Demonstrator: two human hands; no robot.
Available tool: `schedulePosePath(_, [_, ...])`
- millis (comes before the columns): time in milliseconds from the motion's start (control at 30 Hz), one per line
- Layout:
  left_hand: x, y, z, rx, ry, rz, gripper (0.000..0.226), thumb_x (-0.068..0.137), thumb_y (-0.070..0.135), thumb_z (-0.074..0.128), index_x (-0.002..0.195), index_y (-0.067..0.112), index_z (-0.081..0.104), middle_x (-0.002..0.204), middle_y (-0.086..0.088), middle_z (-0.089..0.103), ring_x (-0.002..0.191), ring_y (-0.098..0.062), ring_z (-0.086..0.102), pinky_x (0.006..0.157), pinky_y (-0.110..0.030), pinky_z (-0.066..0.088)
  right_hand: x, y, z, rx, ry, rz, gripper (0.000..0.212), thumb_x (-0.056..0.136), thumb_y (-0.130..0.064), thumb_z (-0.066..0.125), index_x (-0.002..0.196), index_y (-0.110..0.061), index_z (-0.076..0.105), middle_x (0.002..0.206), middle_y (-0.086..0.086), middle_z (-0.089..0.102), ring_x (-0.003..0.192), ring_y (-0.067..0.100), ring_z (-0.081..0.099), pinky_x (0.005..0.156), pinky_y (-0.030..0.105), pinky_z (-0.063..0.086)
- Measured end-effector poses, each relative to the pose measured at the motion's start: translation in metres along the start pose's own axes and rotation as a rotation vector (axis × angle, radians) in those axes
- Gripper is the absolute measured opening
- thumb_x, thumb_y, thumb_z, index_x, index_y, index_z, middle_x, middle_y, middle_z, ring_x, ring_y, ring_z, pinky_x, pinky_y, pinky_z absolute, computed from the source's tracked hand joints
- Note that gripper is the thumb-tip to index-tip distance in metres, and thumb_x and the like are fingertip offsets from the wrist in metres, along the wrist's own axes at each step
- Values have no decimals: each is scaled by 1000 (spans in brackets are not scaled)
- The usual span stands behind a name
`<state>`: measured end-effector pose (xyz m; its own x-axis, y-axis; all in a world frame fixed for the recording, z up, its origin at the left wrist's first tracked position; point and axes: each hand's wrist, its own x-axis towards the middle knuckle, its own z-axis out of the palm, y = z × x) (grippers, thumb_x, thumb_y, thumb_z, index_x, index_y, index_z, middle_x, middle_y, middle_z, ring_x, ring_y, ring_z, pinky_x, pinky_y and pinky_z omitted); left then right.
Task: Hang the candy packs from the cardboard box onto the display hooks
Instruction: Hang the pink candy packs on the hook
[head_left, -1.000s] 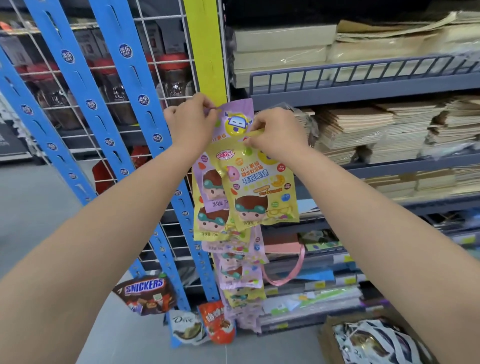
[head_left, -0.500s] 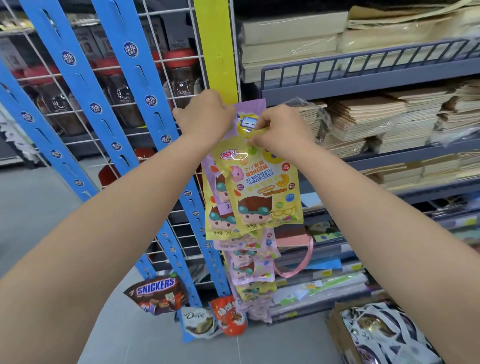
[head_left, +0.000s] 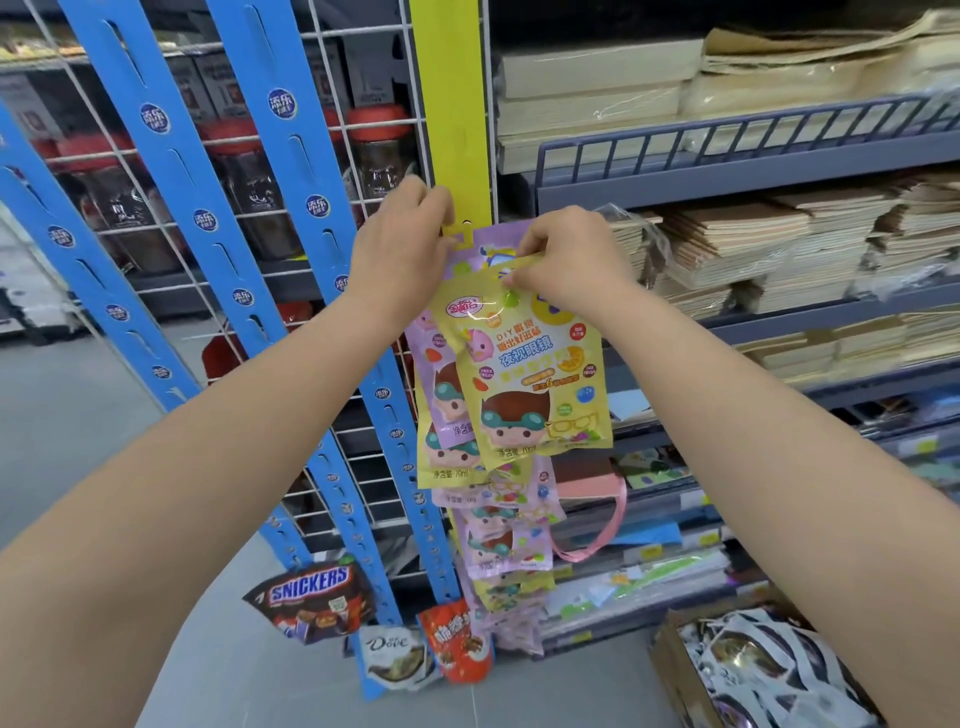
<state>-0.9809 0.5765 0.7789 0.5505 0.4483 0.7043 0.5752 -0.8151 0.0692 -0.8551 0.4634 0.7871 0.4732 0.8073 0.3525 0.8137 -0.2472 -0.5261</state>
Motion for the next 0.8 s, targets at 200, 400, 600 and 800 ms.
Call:
schedulePosePath(200, [4, -9, -13, -185, 10, 129, 26, 91, 29, 52, 93, 8, 67, 87, -7, 65, 82, -23, 60, 76, -39, 49, 2, -8, -6, 14, 47, -2, 14, 71, -32, 76, 80, -25, 67, 87, -3, 64, 89, 19, 62, 77, 37, 53])
schedulePosePath(400, [14, 7, -19, -445, -153, -36, 17, 85, 20, 61, 96, 16, 73, 69, 18, 61, 75, -11, 59, 84, -39, 52, 11, -26, -16, 55, 138, -37, 15, 73, -36, 74, 84, -26, 71, 93, -3, 69, 92, 17, 62, 79, 36, 52])
schedulePosePath(600, [29, 5, -32, -438, 148, -179, 24, 81, 30, 55, 93, 22, 74, 84, 18, 65, 93, -12, 64, 97, -48, 43, 29, -30, -36, 79, 262, -44, 38, 78, -36, 70, 114, -25, 65, 121, -2, 63, 113, 20, 56, 92, 39, 48])
schedulePosePath(800, [47, 14, -38, -265, 200, -156, 24, 90, 32, 52, 102, 24, 72, 105, 9, 71, 103, -12, 60, 101, -35, 32, 43, -29, -39, 144, 369, -27, 16, 84, -33, 63, 96, -23, 65, 105, -5, 64, 98, 17, 58, 78, 35, 48])
